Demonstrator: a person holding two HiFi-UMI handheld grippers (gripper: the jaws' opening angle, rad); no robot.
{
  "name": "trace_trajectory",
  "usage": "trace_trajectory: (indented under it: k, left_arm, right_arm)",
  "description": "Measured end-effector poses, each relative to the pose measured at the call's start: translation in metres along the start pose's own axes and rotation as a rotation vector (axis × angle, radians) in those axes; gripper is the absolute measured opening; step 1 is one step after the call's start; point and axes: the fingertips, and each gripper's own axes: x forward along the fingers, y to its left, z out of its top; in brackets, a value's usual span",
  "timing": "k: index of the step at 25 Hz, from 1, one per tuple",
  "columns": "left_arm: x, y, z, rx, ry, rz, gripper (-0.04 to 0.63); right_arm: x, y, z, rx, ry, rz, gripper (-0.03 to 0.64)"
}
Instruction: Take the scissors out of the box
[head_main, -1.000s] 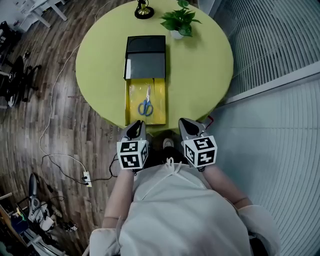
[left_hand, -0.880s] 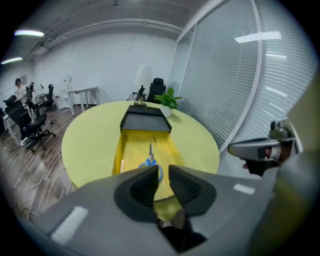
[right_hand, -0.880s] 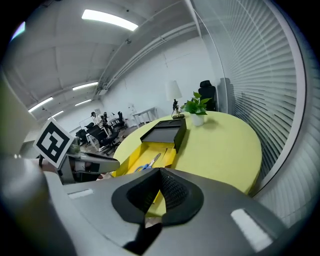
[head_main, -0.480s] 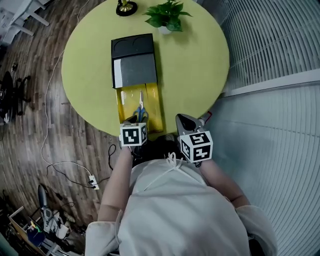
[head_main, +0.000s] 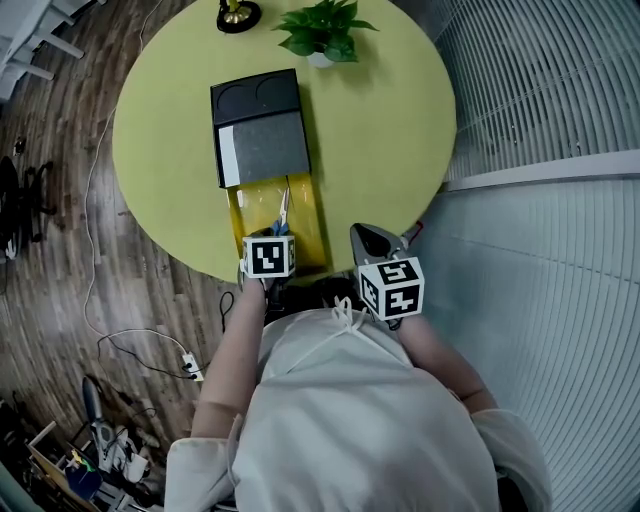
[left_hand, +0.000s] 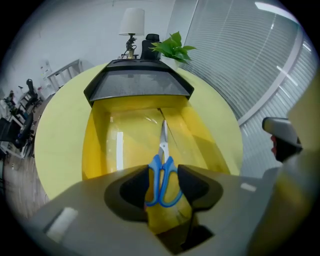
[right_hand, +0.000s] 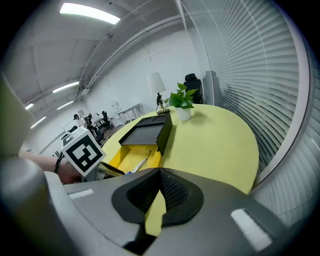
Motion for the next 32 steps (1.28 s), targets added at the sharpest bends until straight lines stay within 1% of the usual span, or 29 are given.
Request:
trace_trajectory:
  k: [3,5,7,9,11,13,17,19,22,24,28,32]
  left_arm:
    - [0.000,-0.002,0.003,0.028,-0.017,0.009,0.186]
    - [-0.002,-0.003,0.001,0.059,-0.010,0.017,0.182]
    - [-0.006,-0.003,-0.002,0.061,-0.008,0.018,0.127]
    - [-0.006,-0.002,-0.002,0.048,-0.013,0.012,0.127]
    - [-0.001,0.000,-0.006,0.048,0.008,0.010,0.147]
    - [0.002,0.003,-0.008,0.056,0.023,0.020,0.141]
    - [0.003,0.003,-0.007,0.116,0.008,0.065,0.132]
    - [0.004,0.003,-0.008,0.132,0.001,0.073,0.133]
    - [0.004,0.003,-0.008,0.135,0.025,0.063,0.127]
    - [0.003,0.004,-0.006,0.137,0.040,0.052,0.101]
    - [0.004,0.005,-0.006,0.114,0.017,0.028,0.092]
    - [0.000,0.005,-0.007,0.105,0.036,0.005,0.092]
  right_arm:
    - [0.002,0.001,0.002,0.002,0.006,0.000,-0.002]
    - [0.002,0.002,0.003,0.002,0.008,0.001,-0.002]
    - [0.002,0.000,0.004,0.003,0.008,-0.001,-0.002]
    - [0.002,-0.006,0.004,0.009,0.011,-0.008,-0.002]
    - [0.004,-0.011,0.002,0.022,0.017,-0.015,-0.002]
    - [0.004,-0.013,0.000,0.032,0.021,-0.017,-0.002]
    - [0.005,-0.014,-0.001,0.039,0.019,-0.015,-0.002]
    - [0.006,-0.015,-0.003,0.042,0.020,-0.015,-0.002]
    - [0.005,-0.014,-0.004,0.042,0.024,-0.013,-0.002]
    - [0.004,-0.012,-0.005,0.038,0.027,-0.011,-0.002]
    - [0.002,-0.010,-0.009,0.029,0.039,-0.007,-0.002]
    - [0.002,-0.009,-0.012,0.028,0.049,-0.004,-0.002]
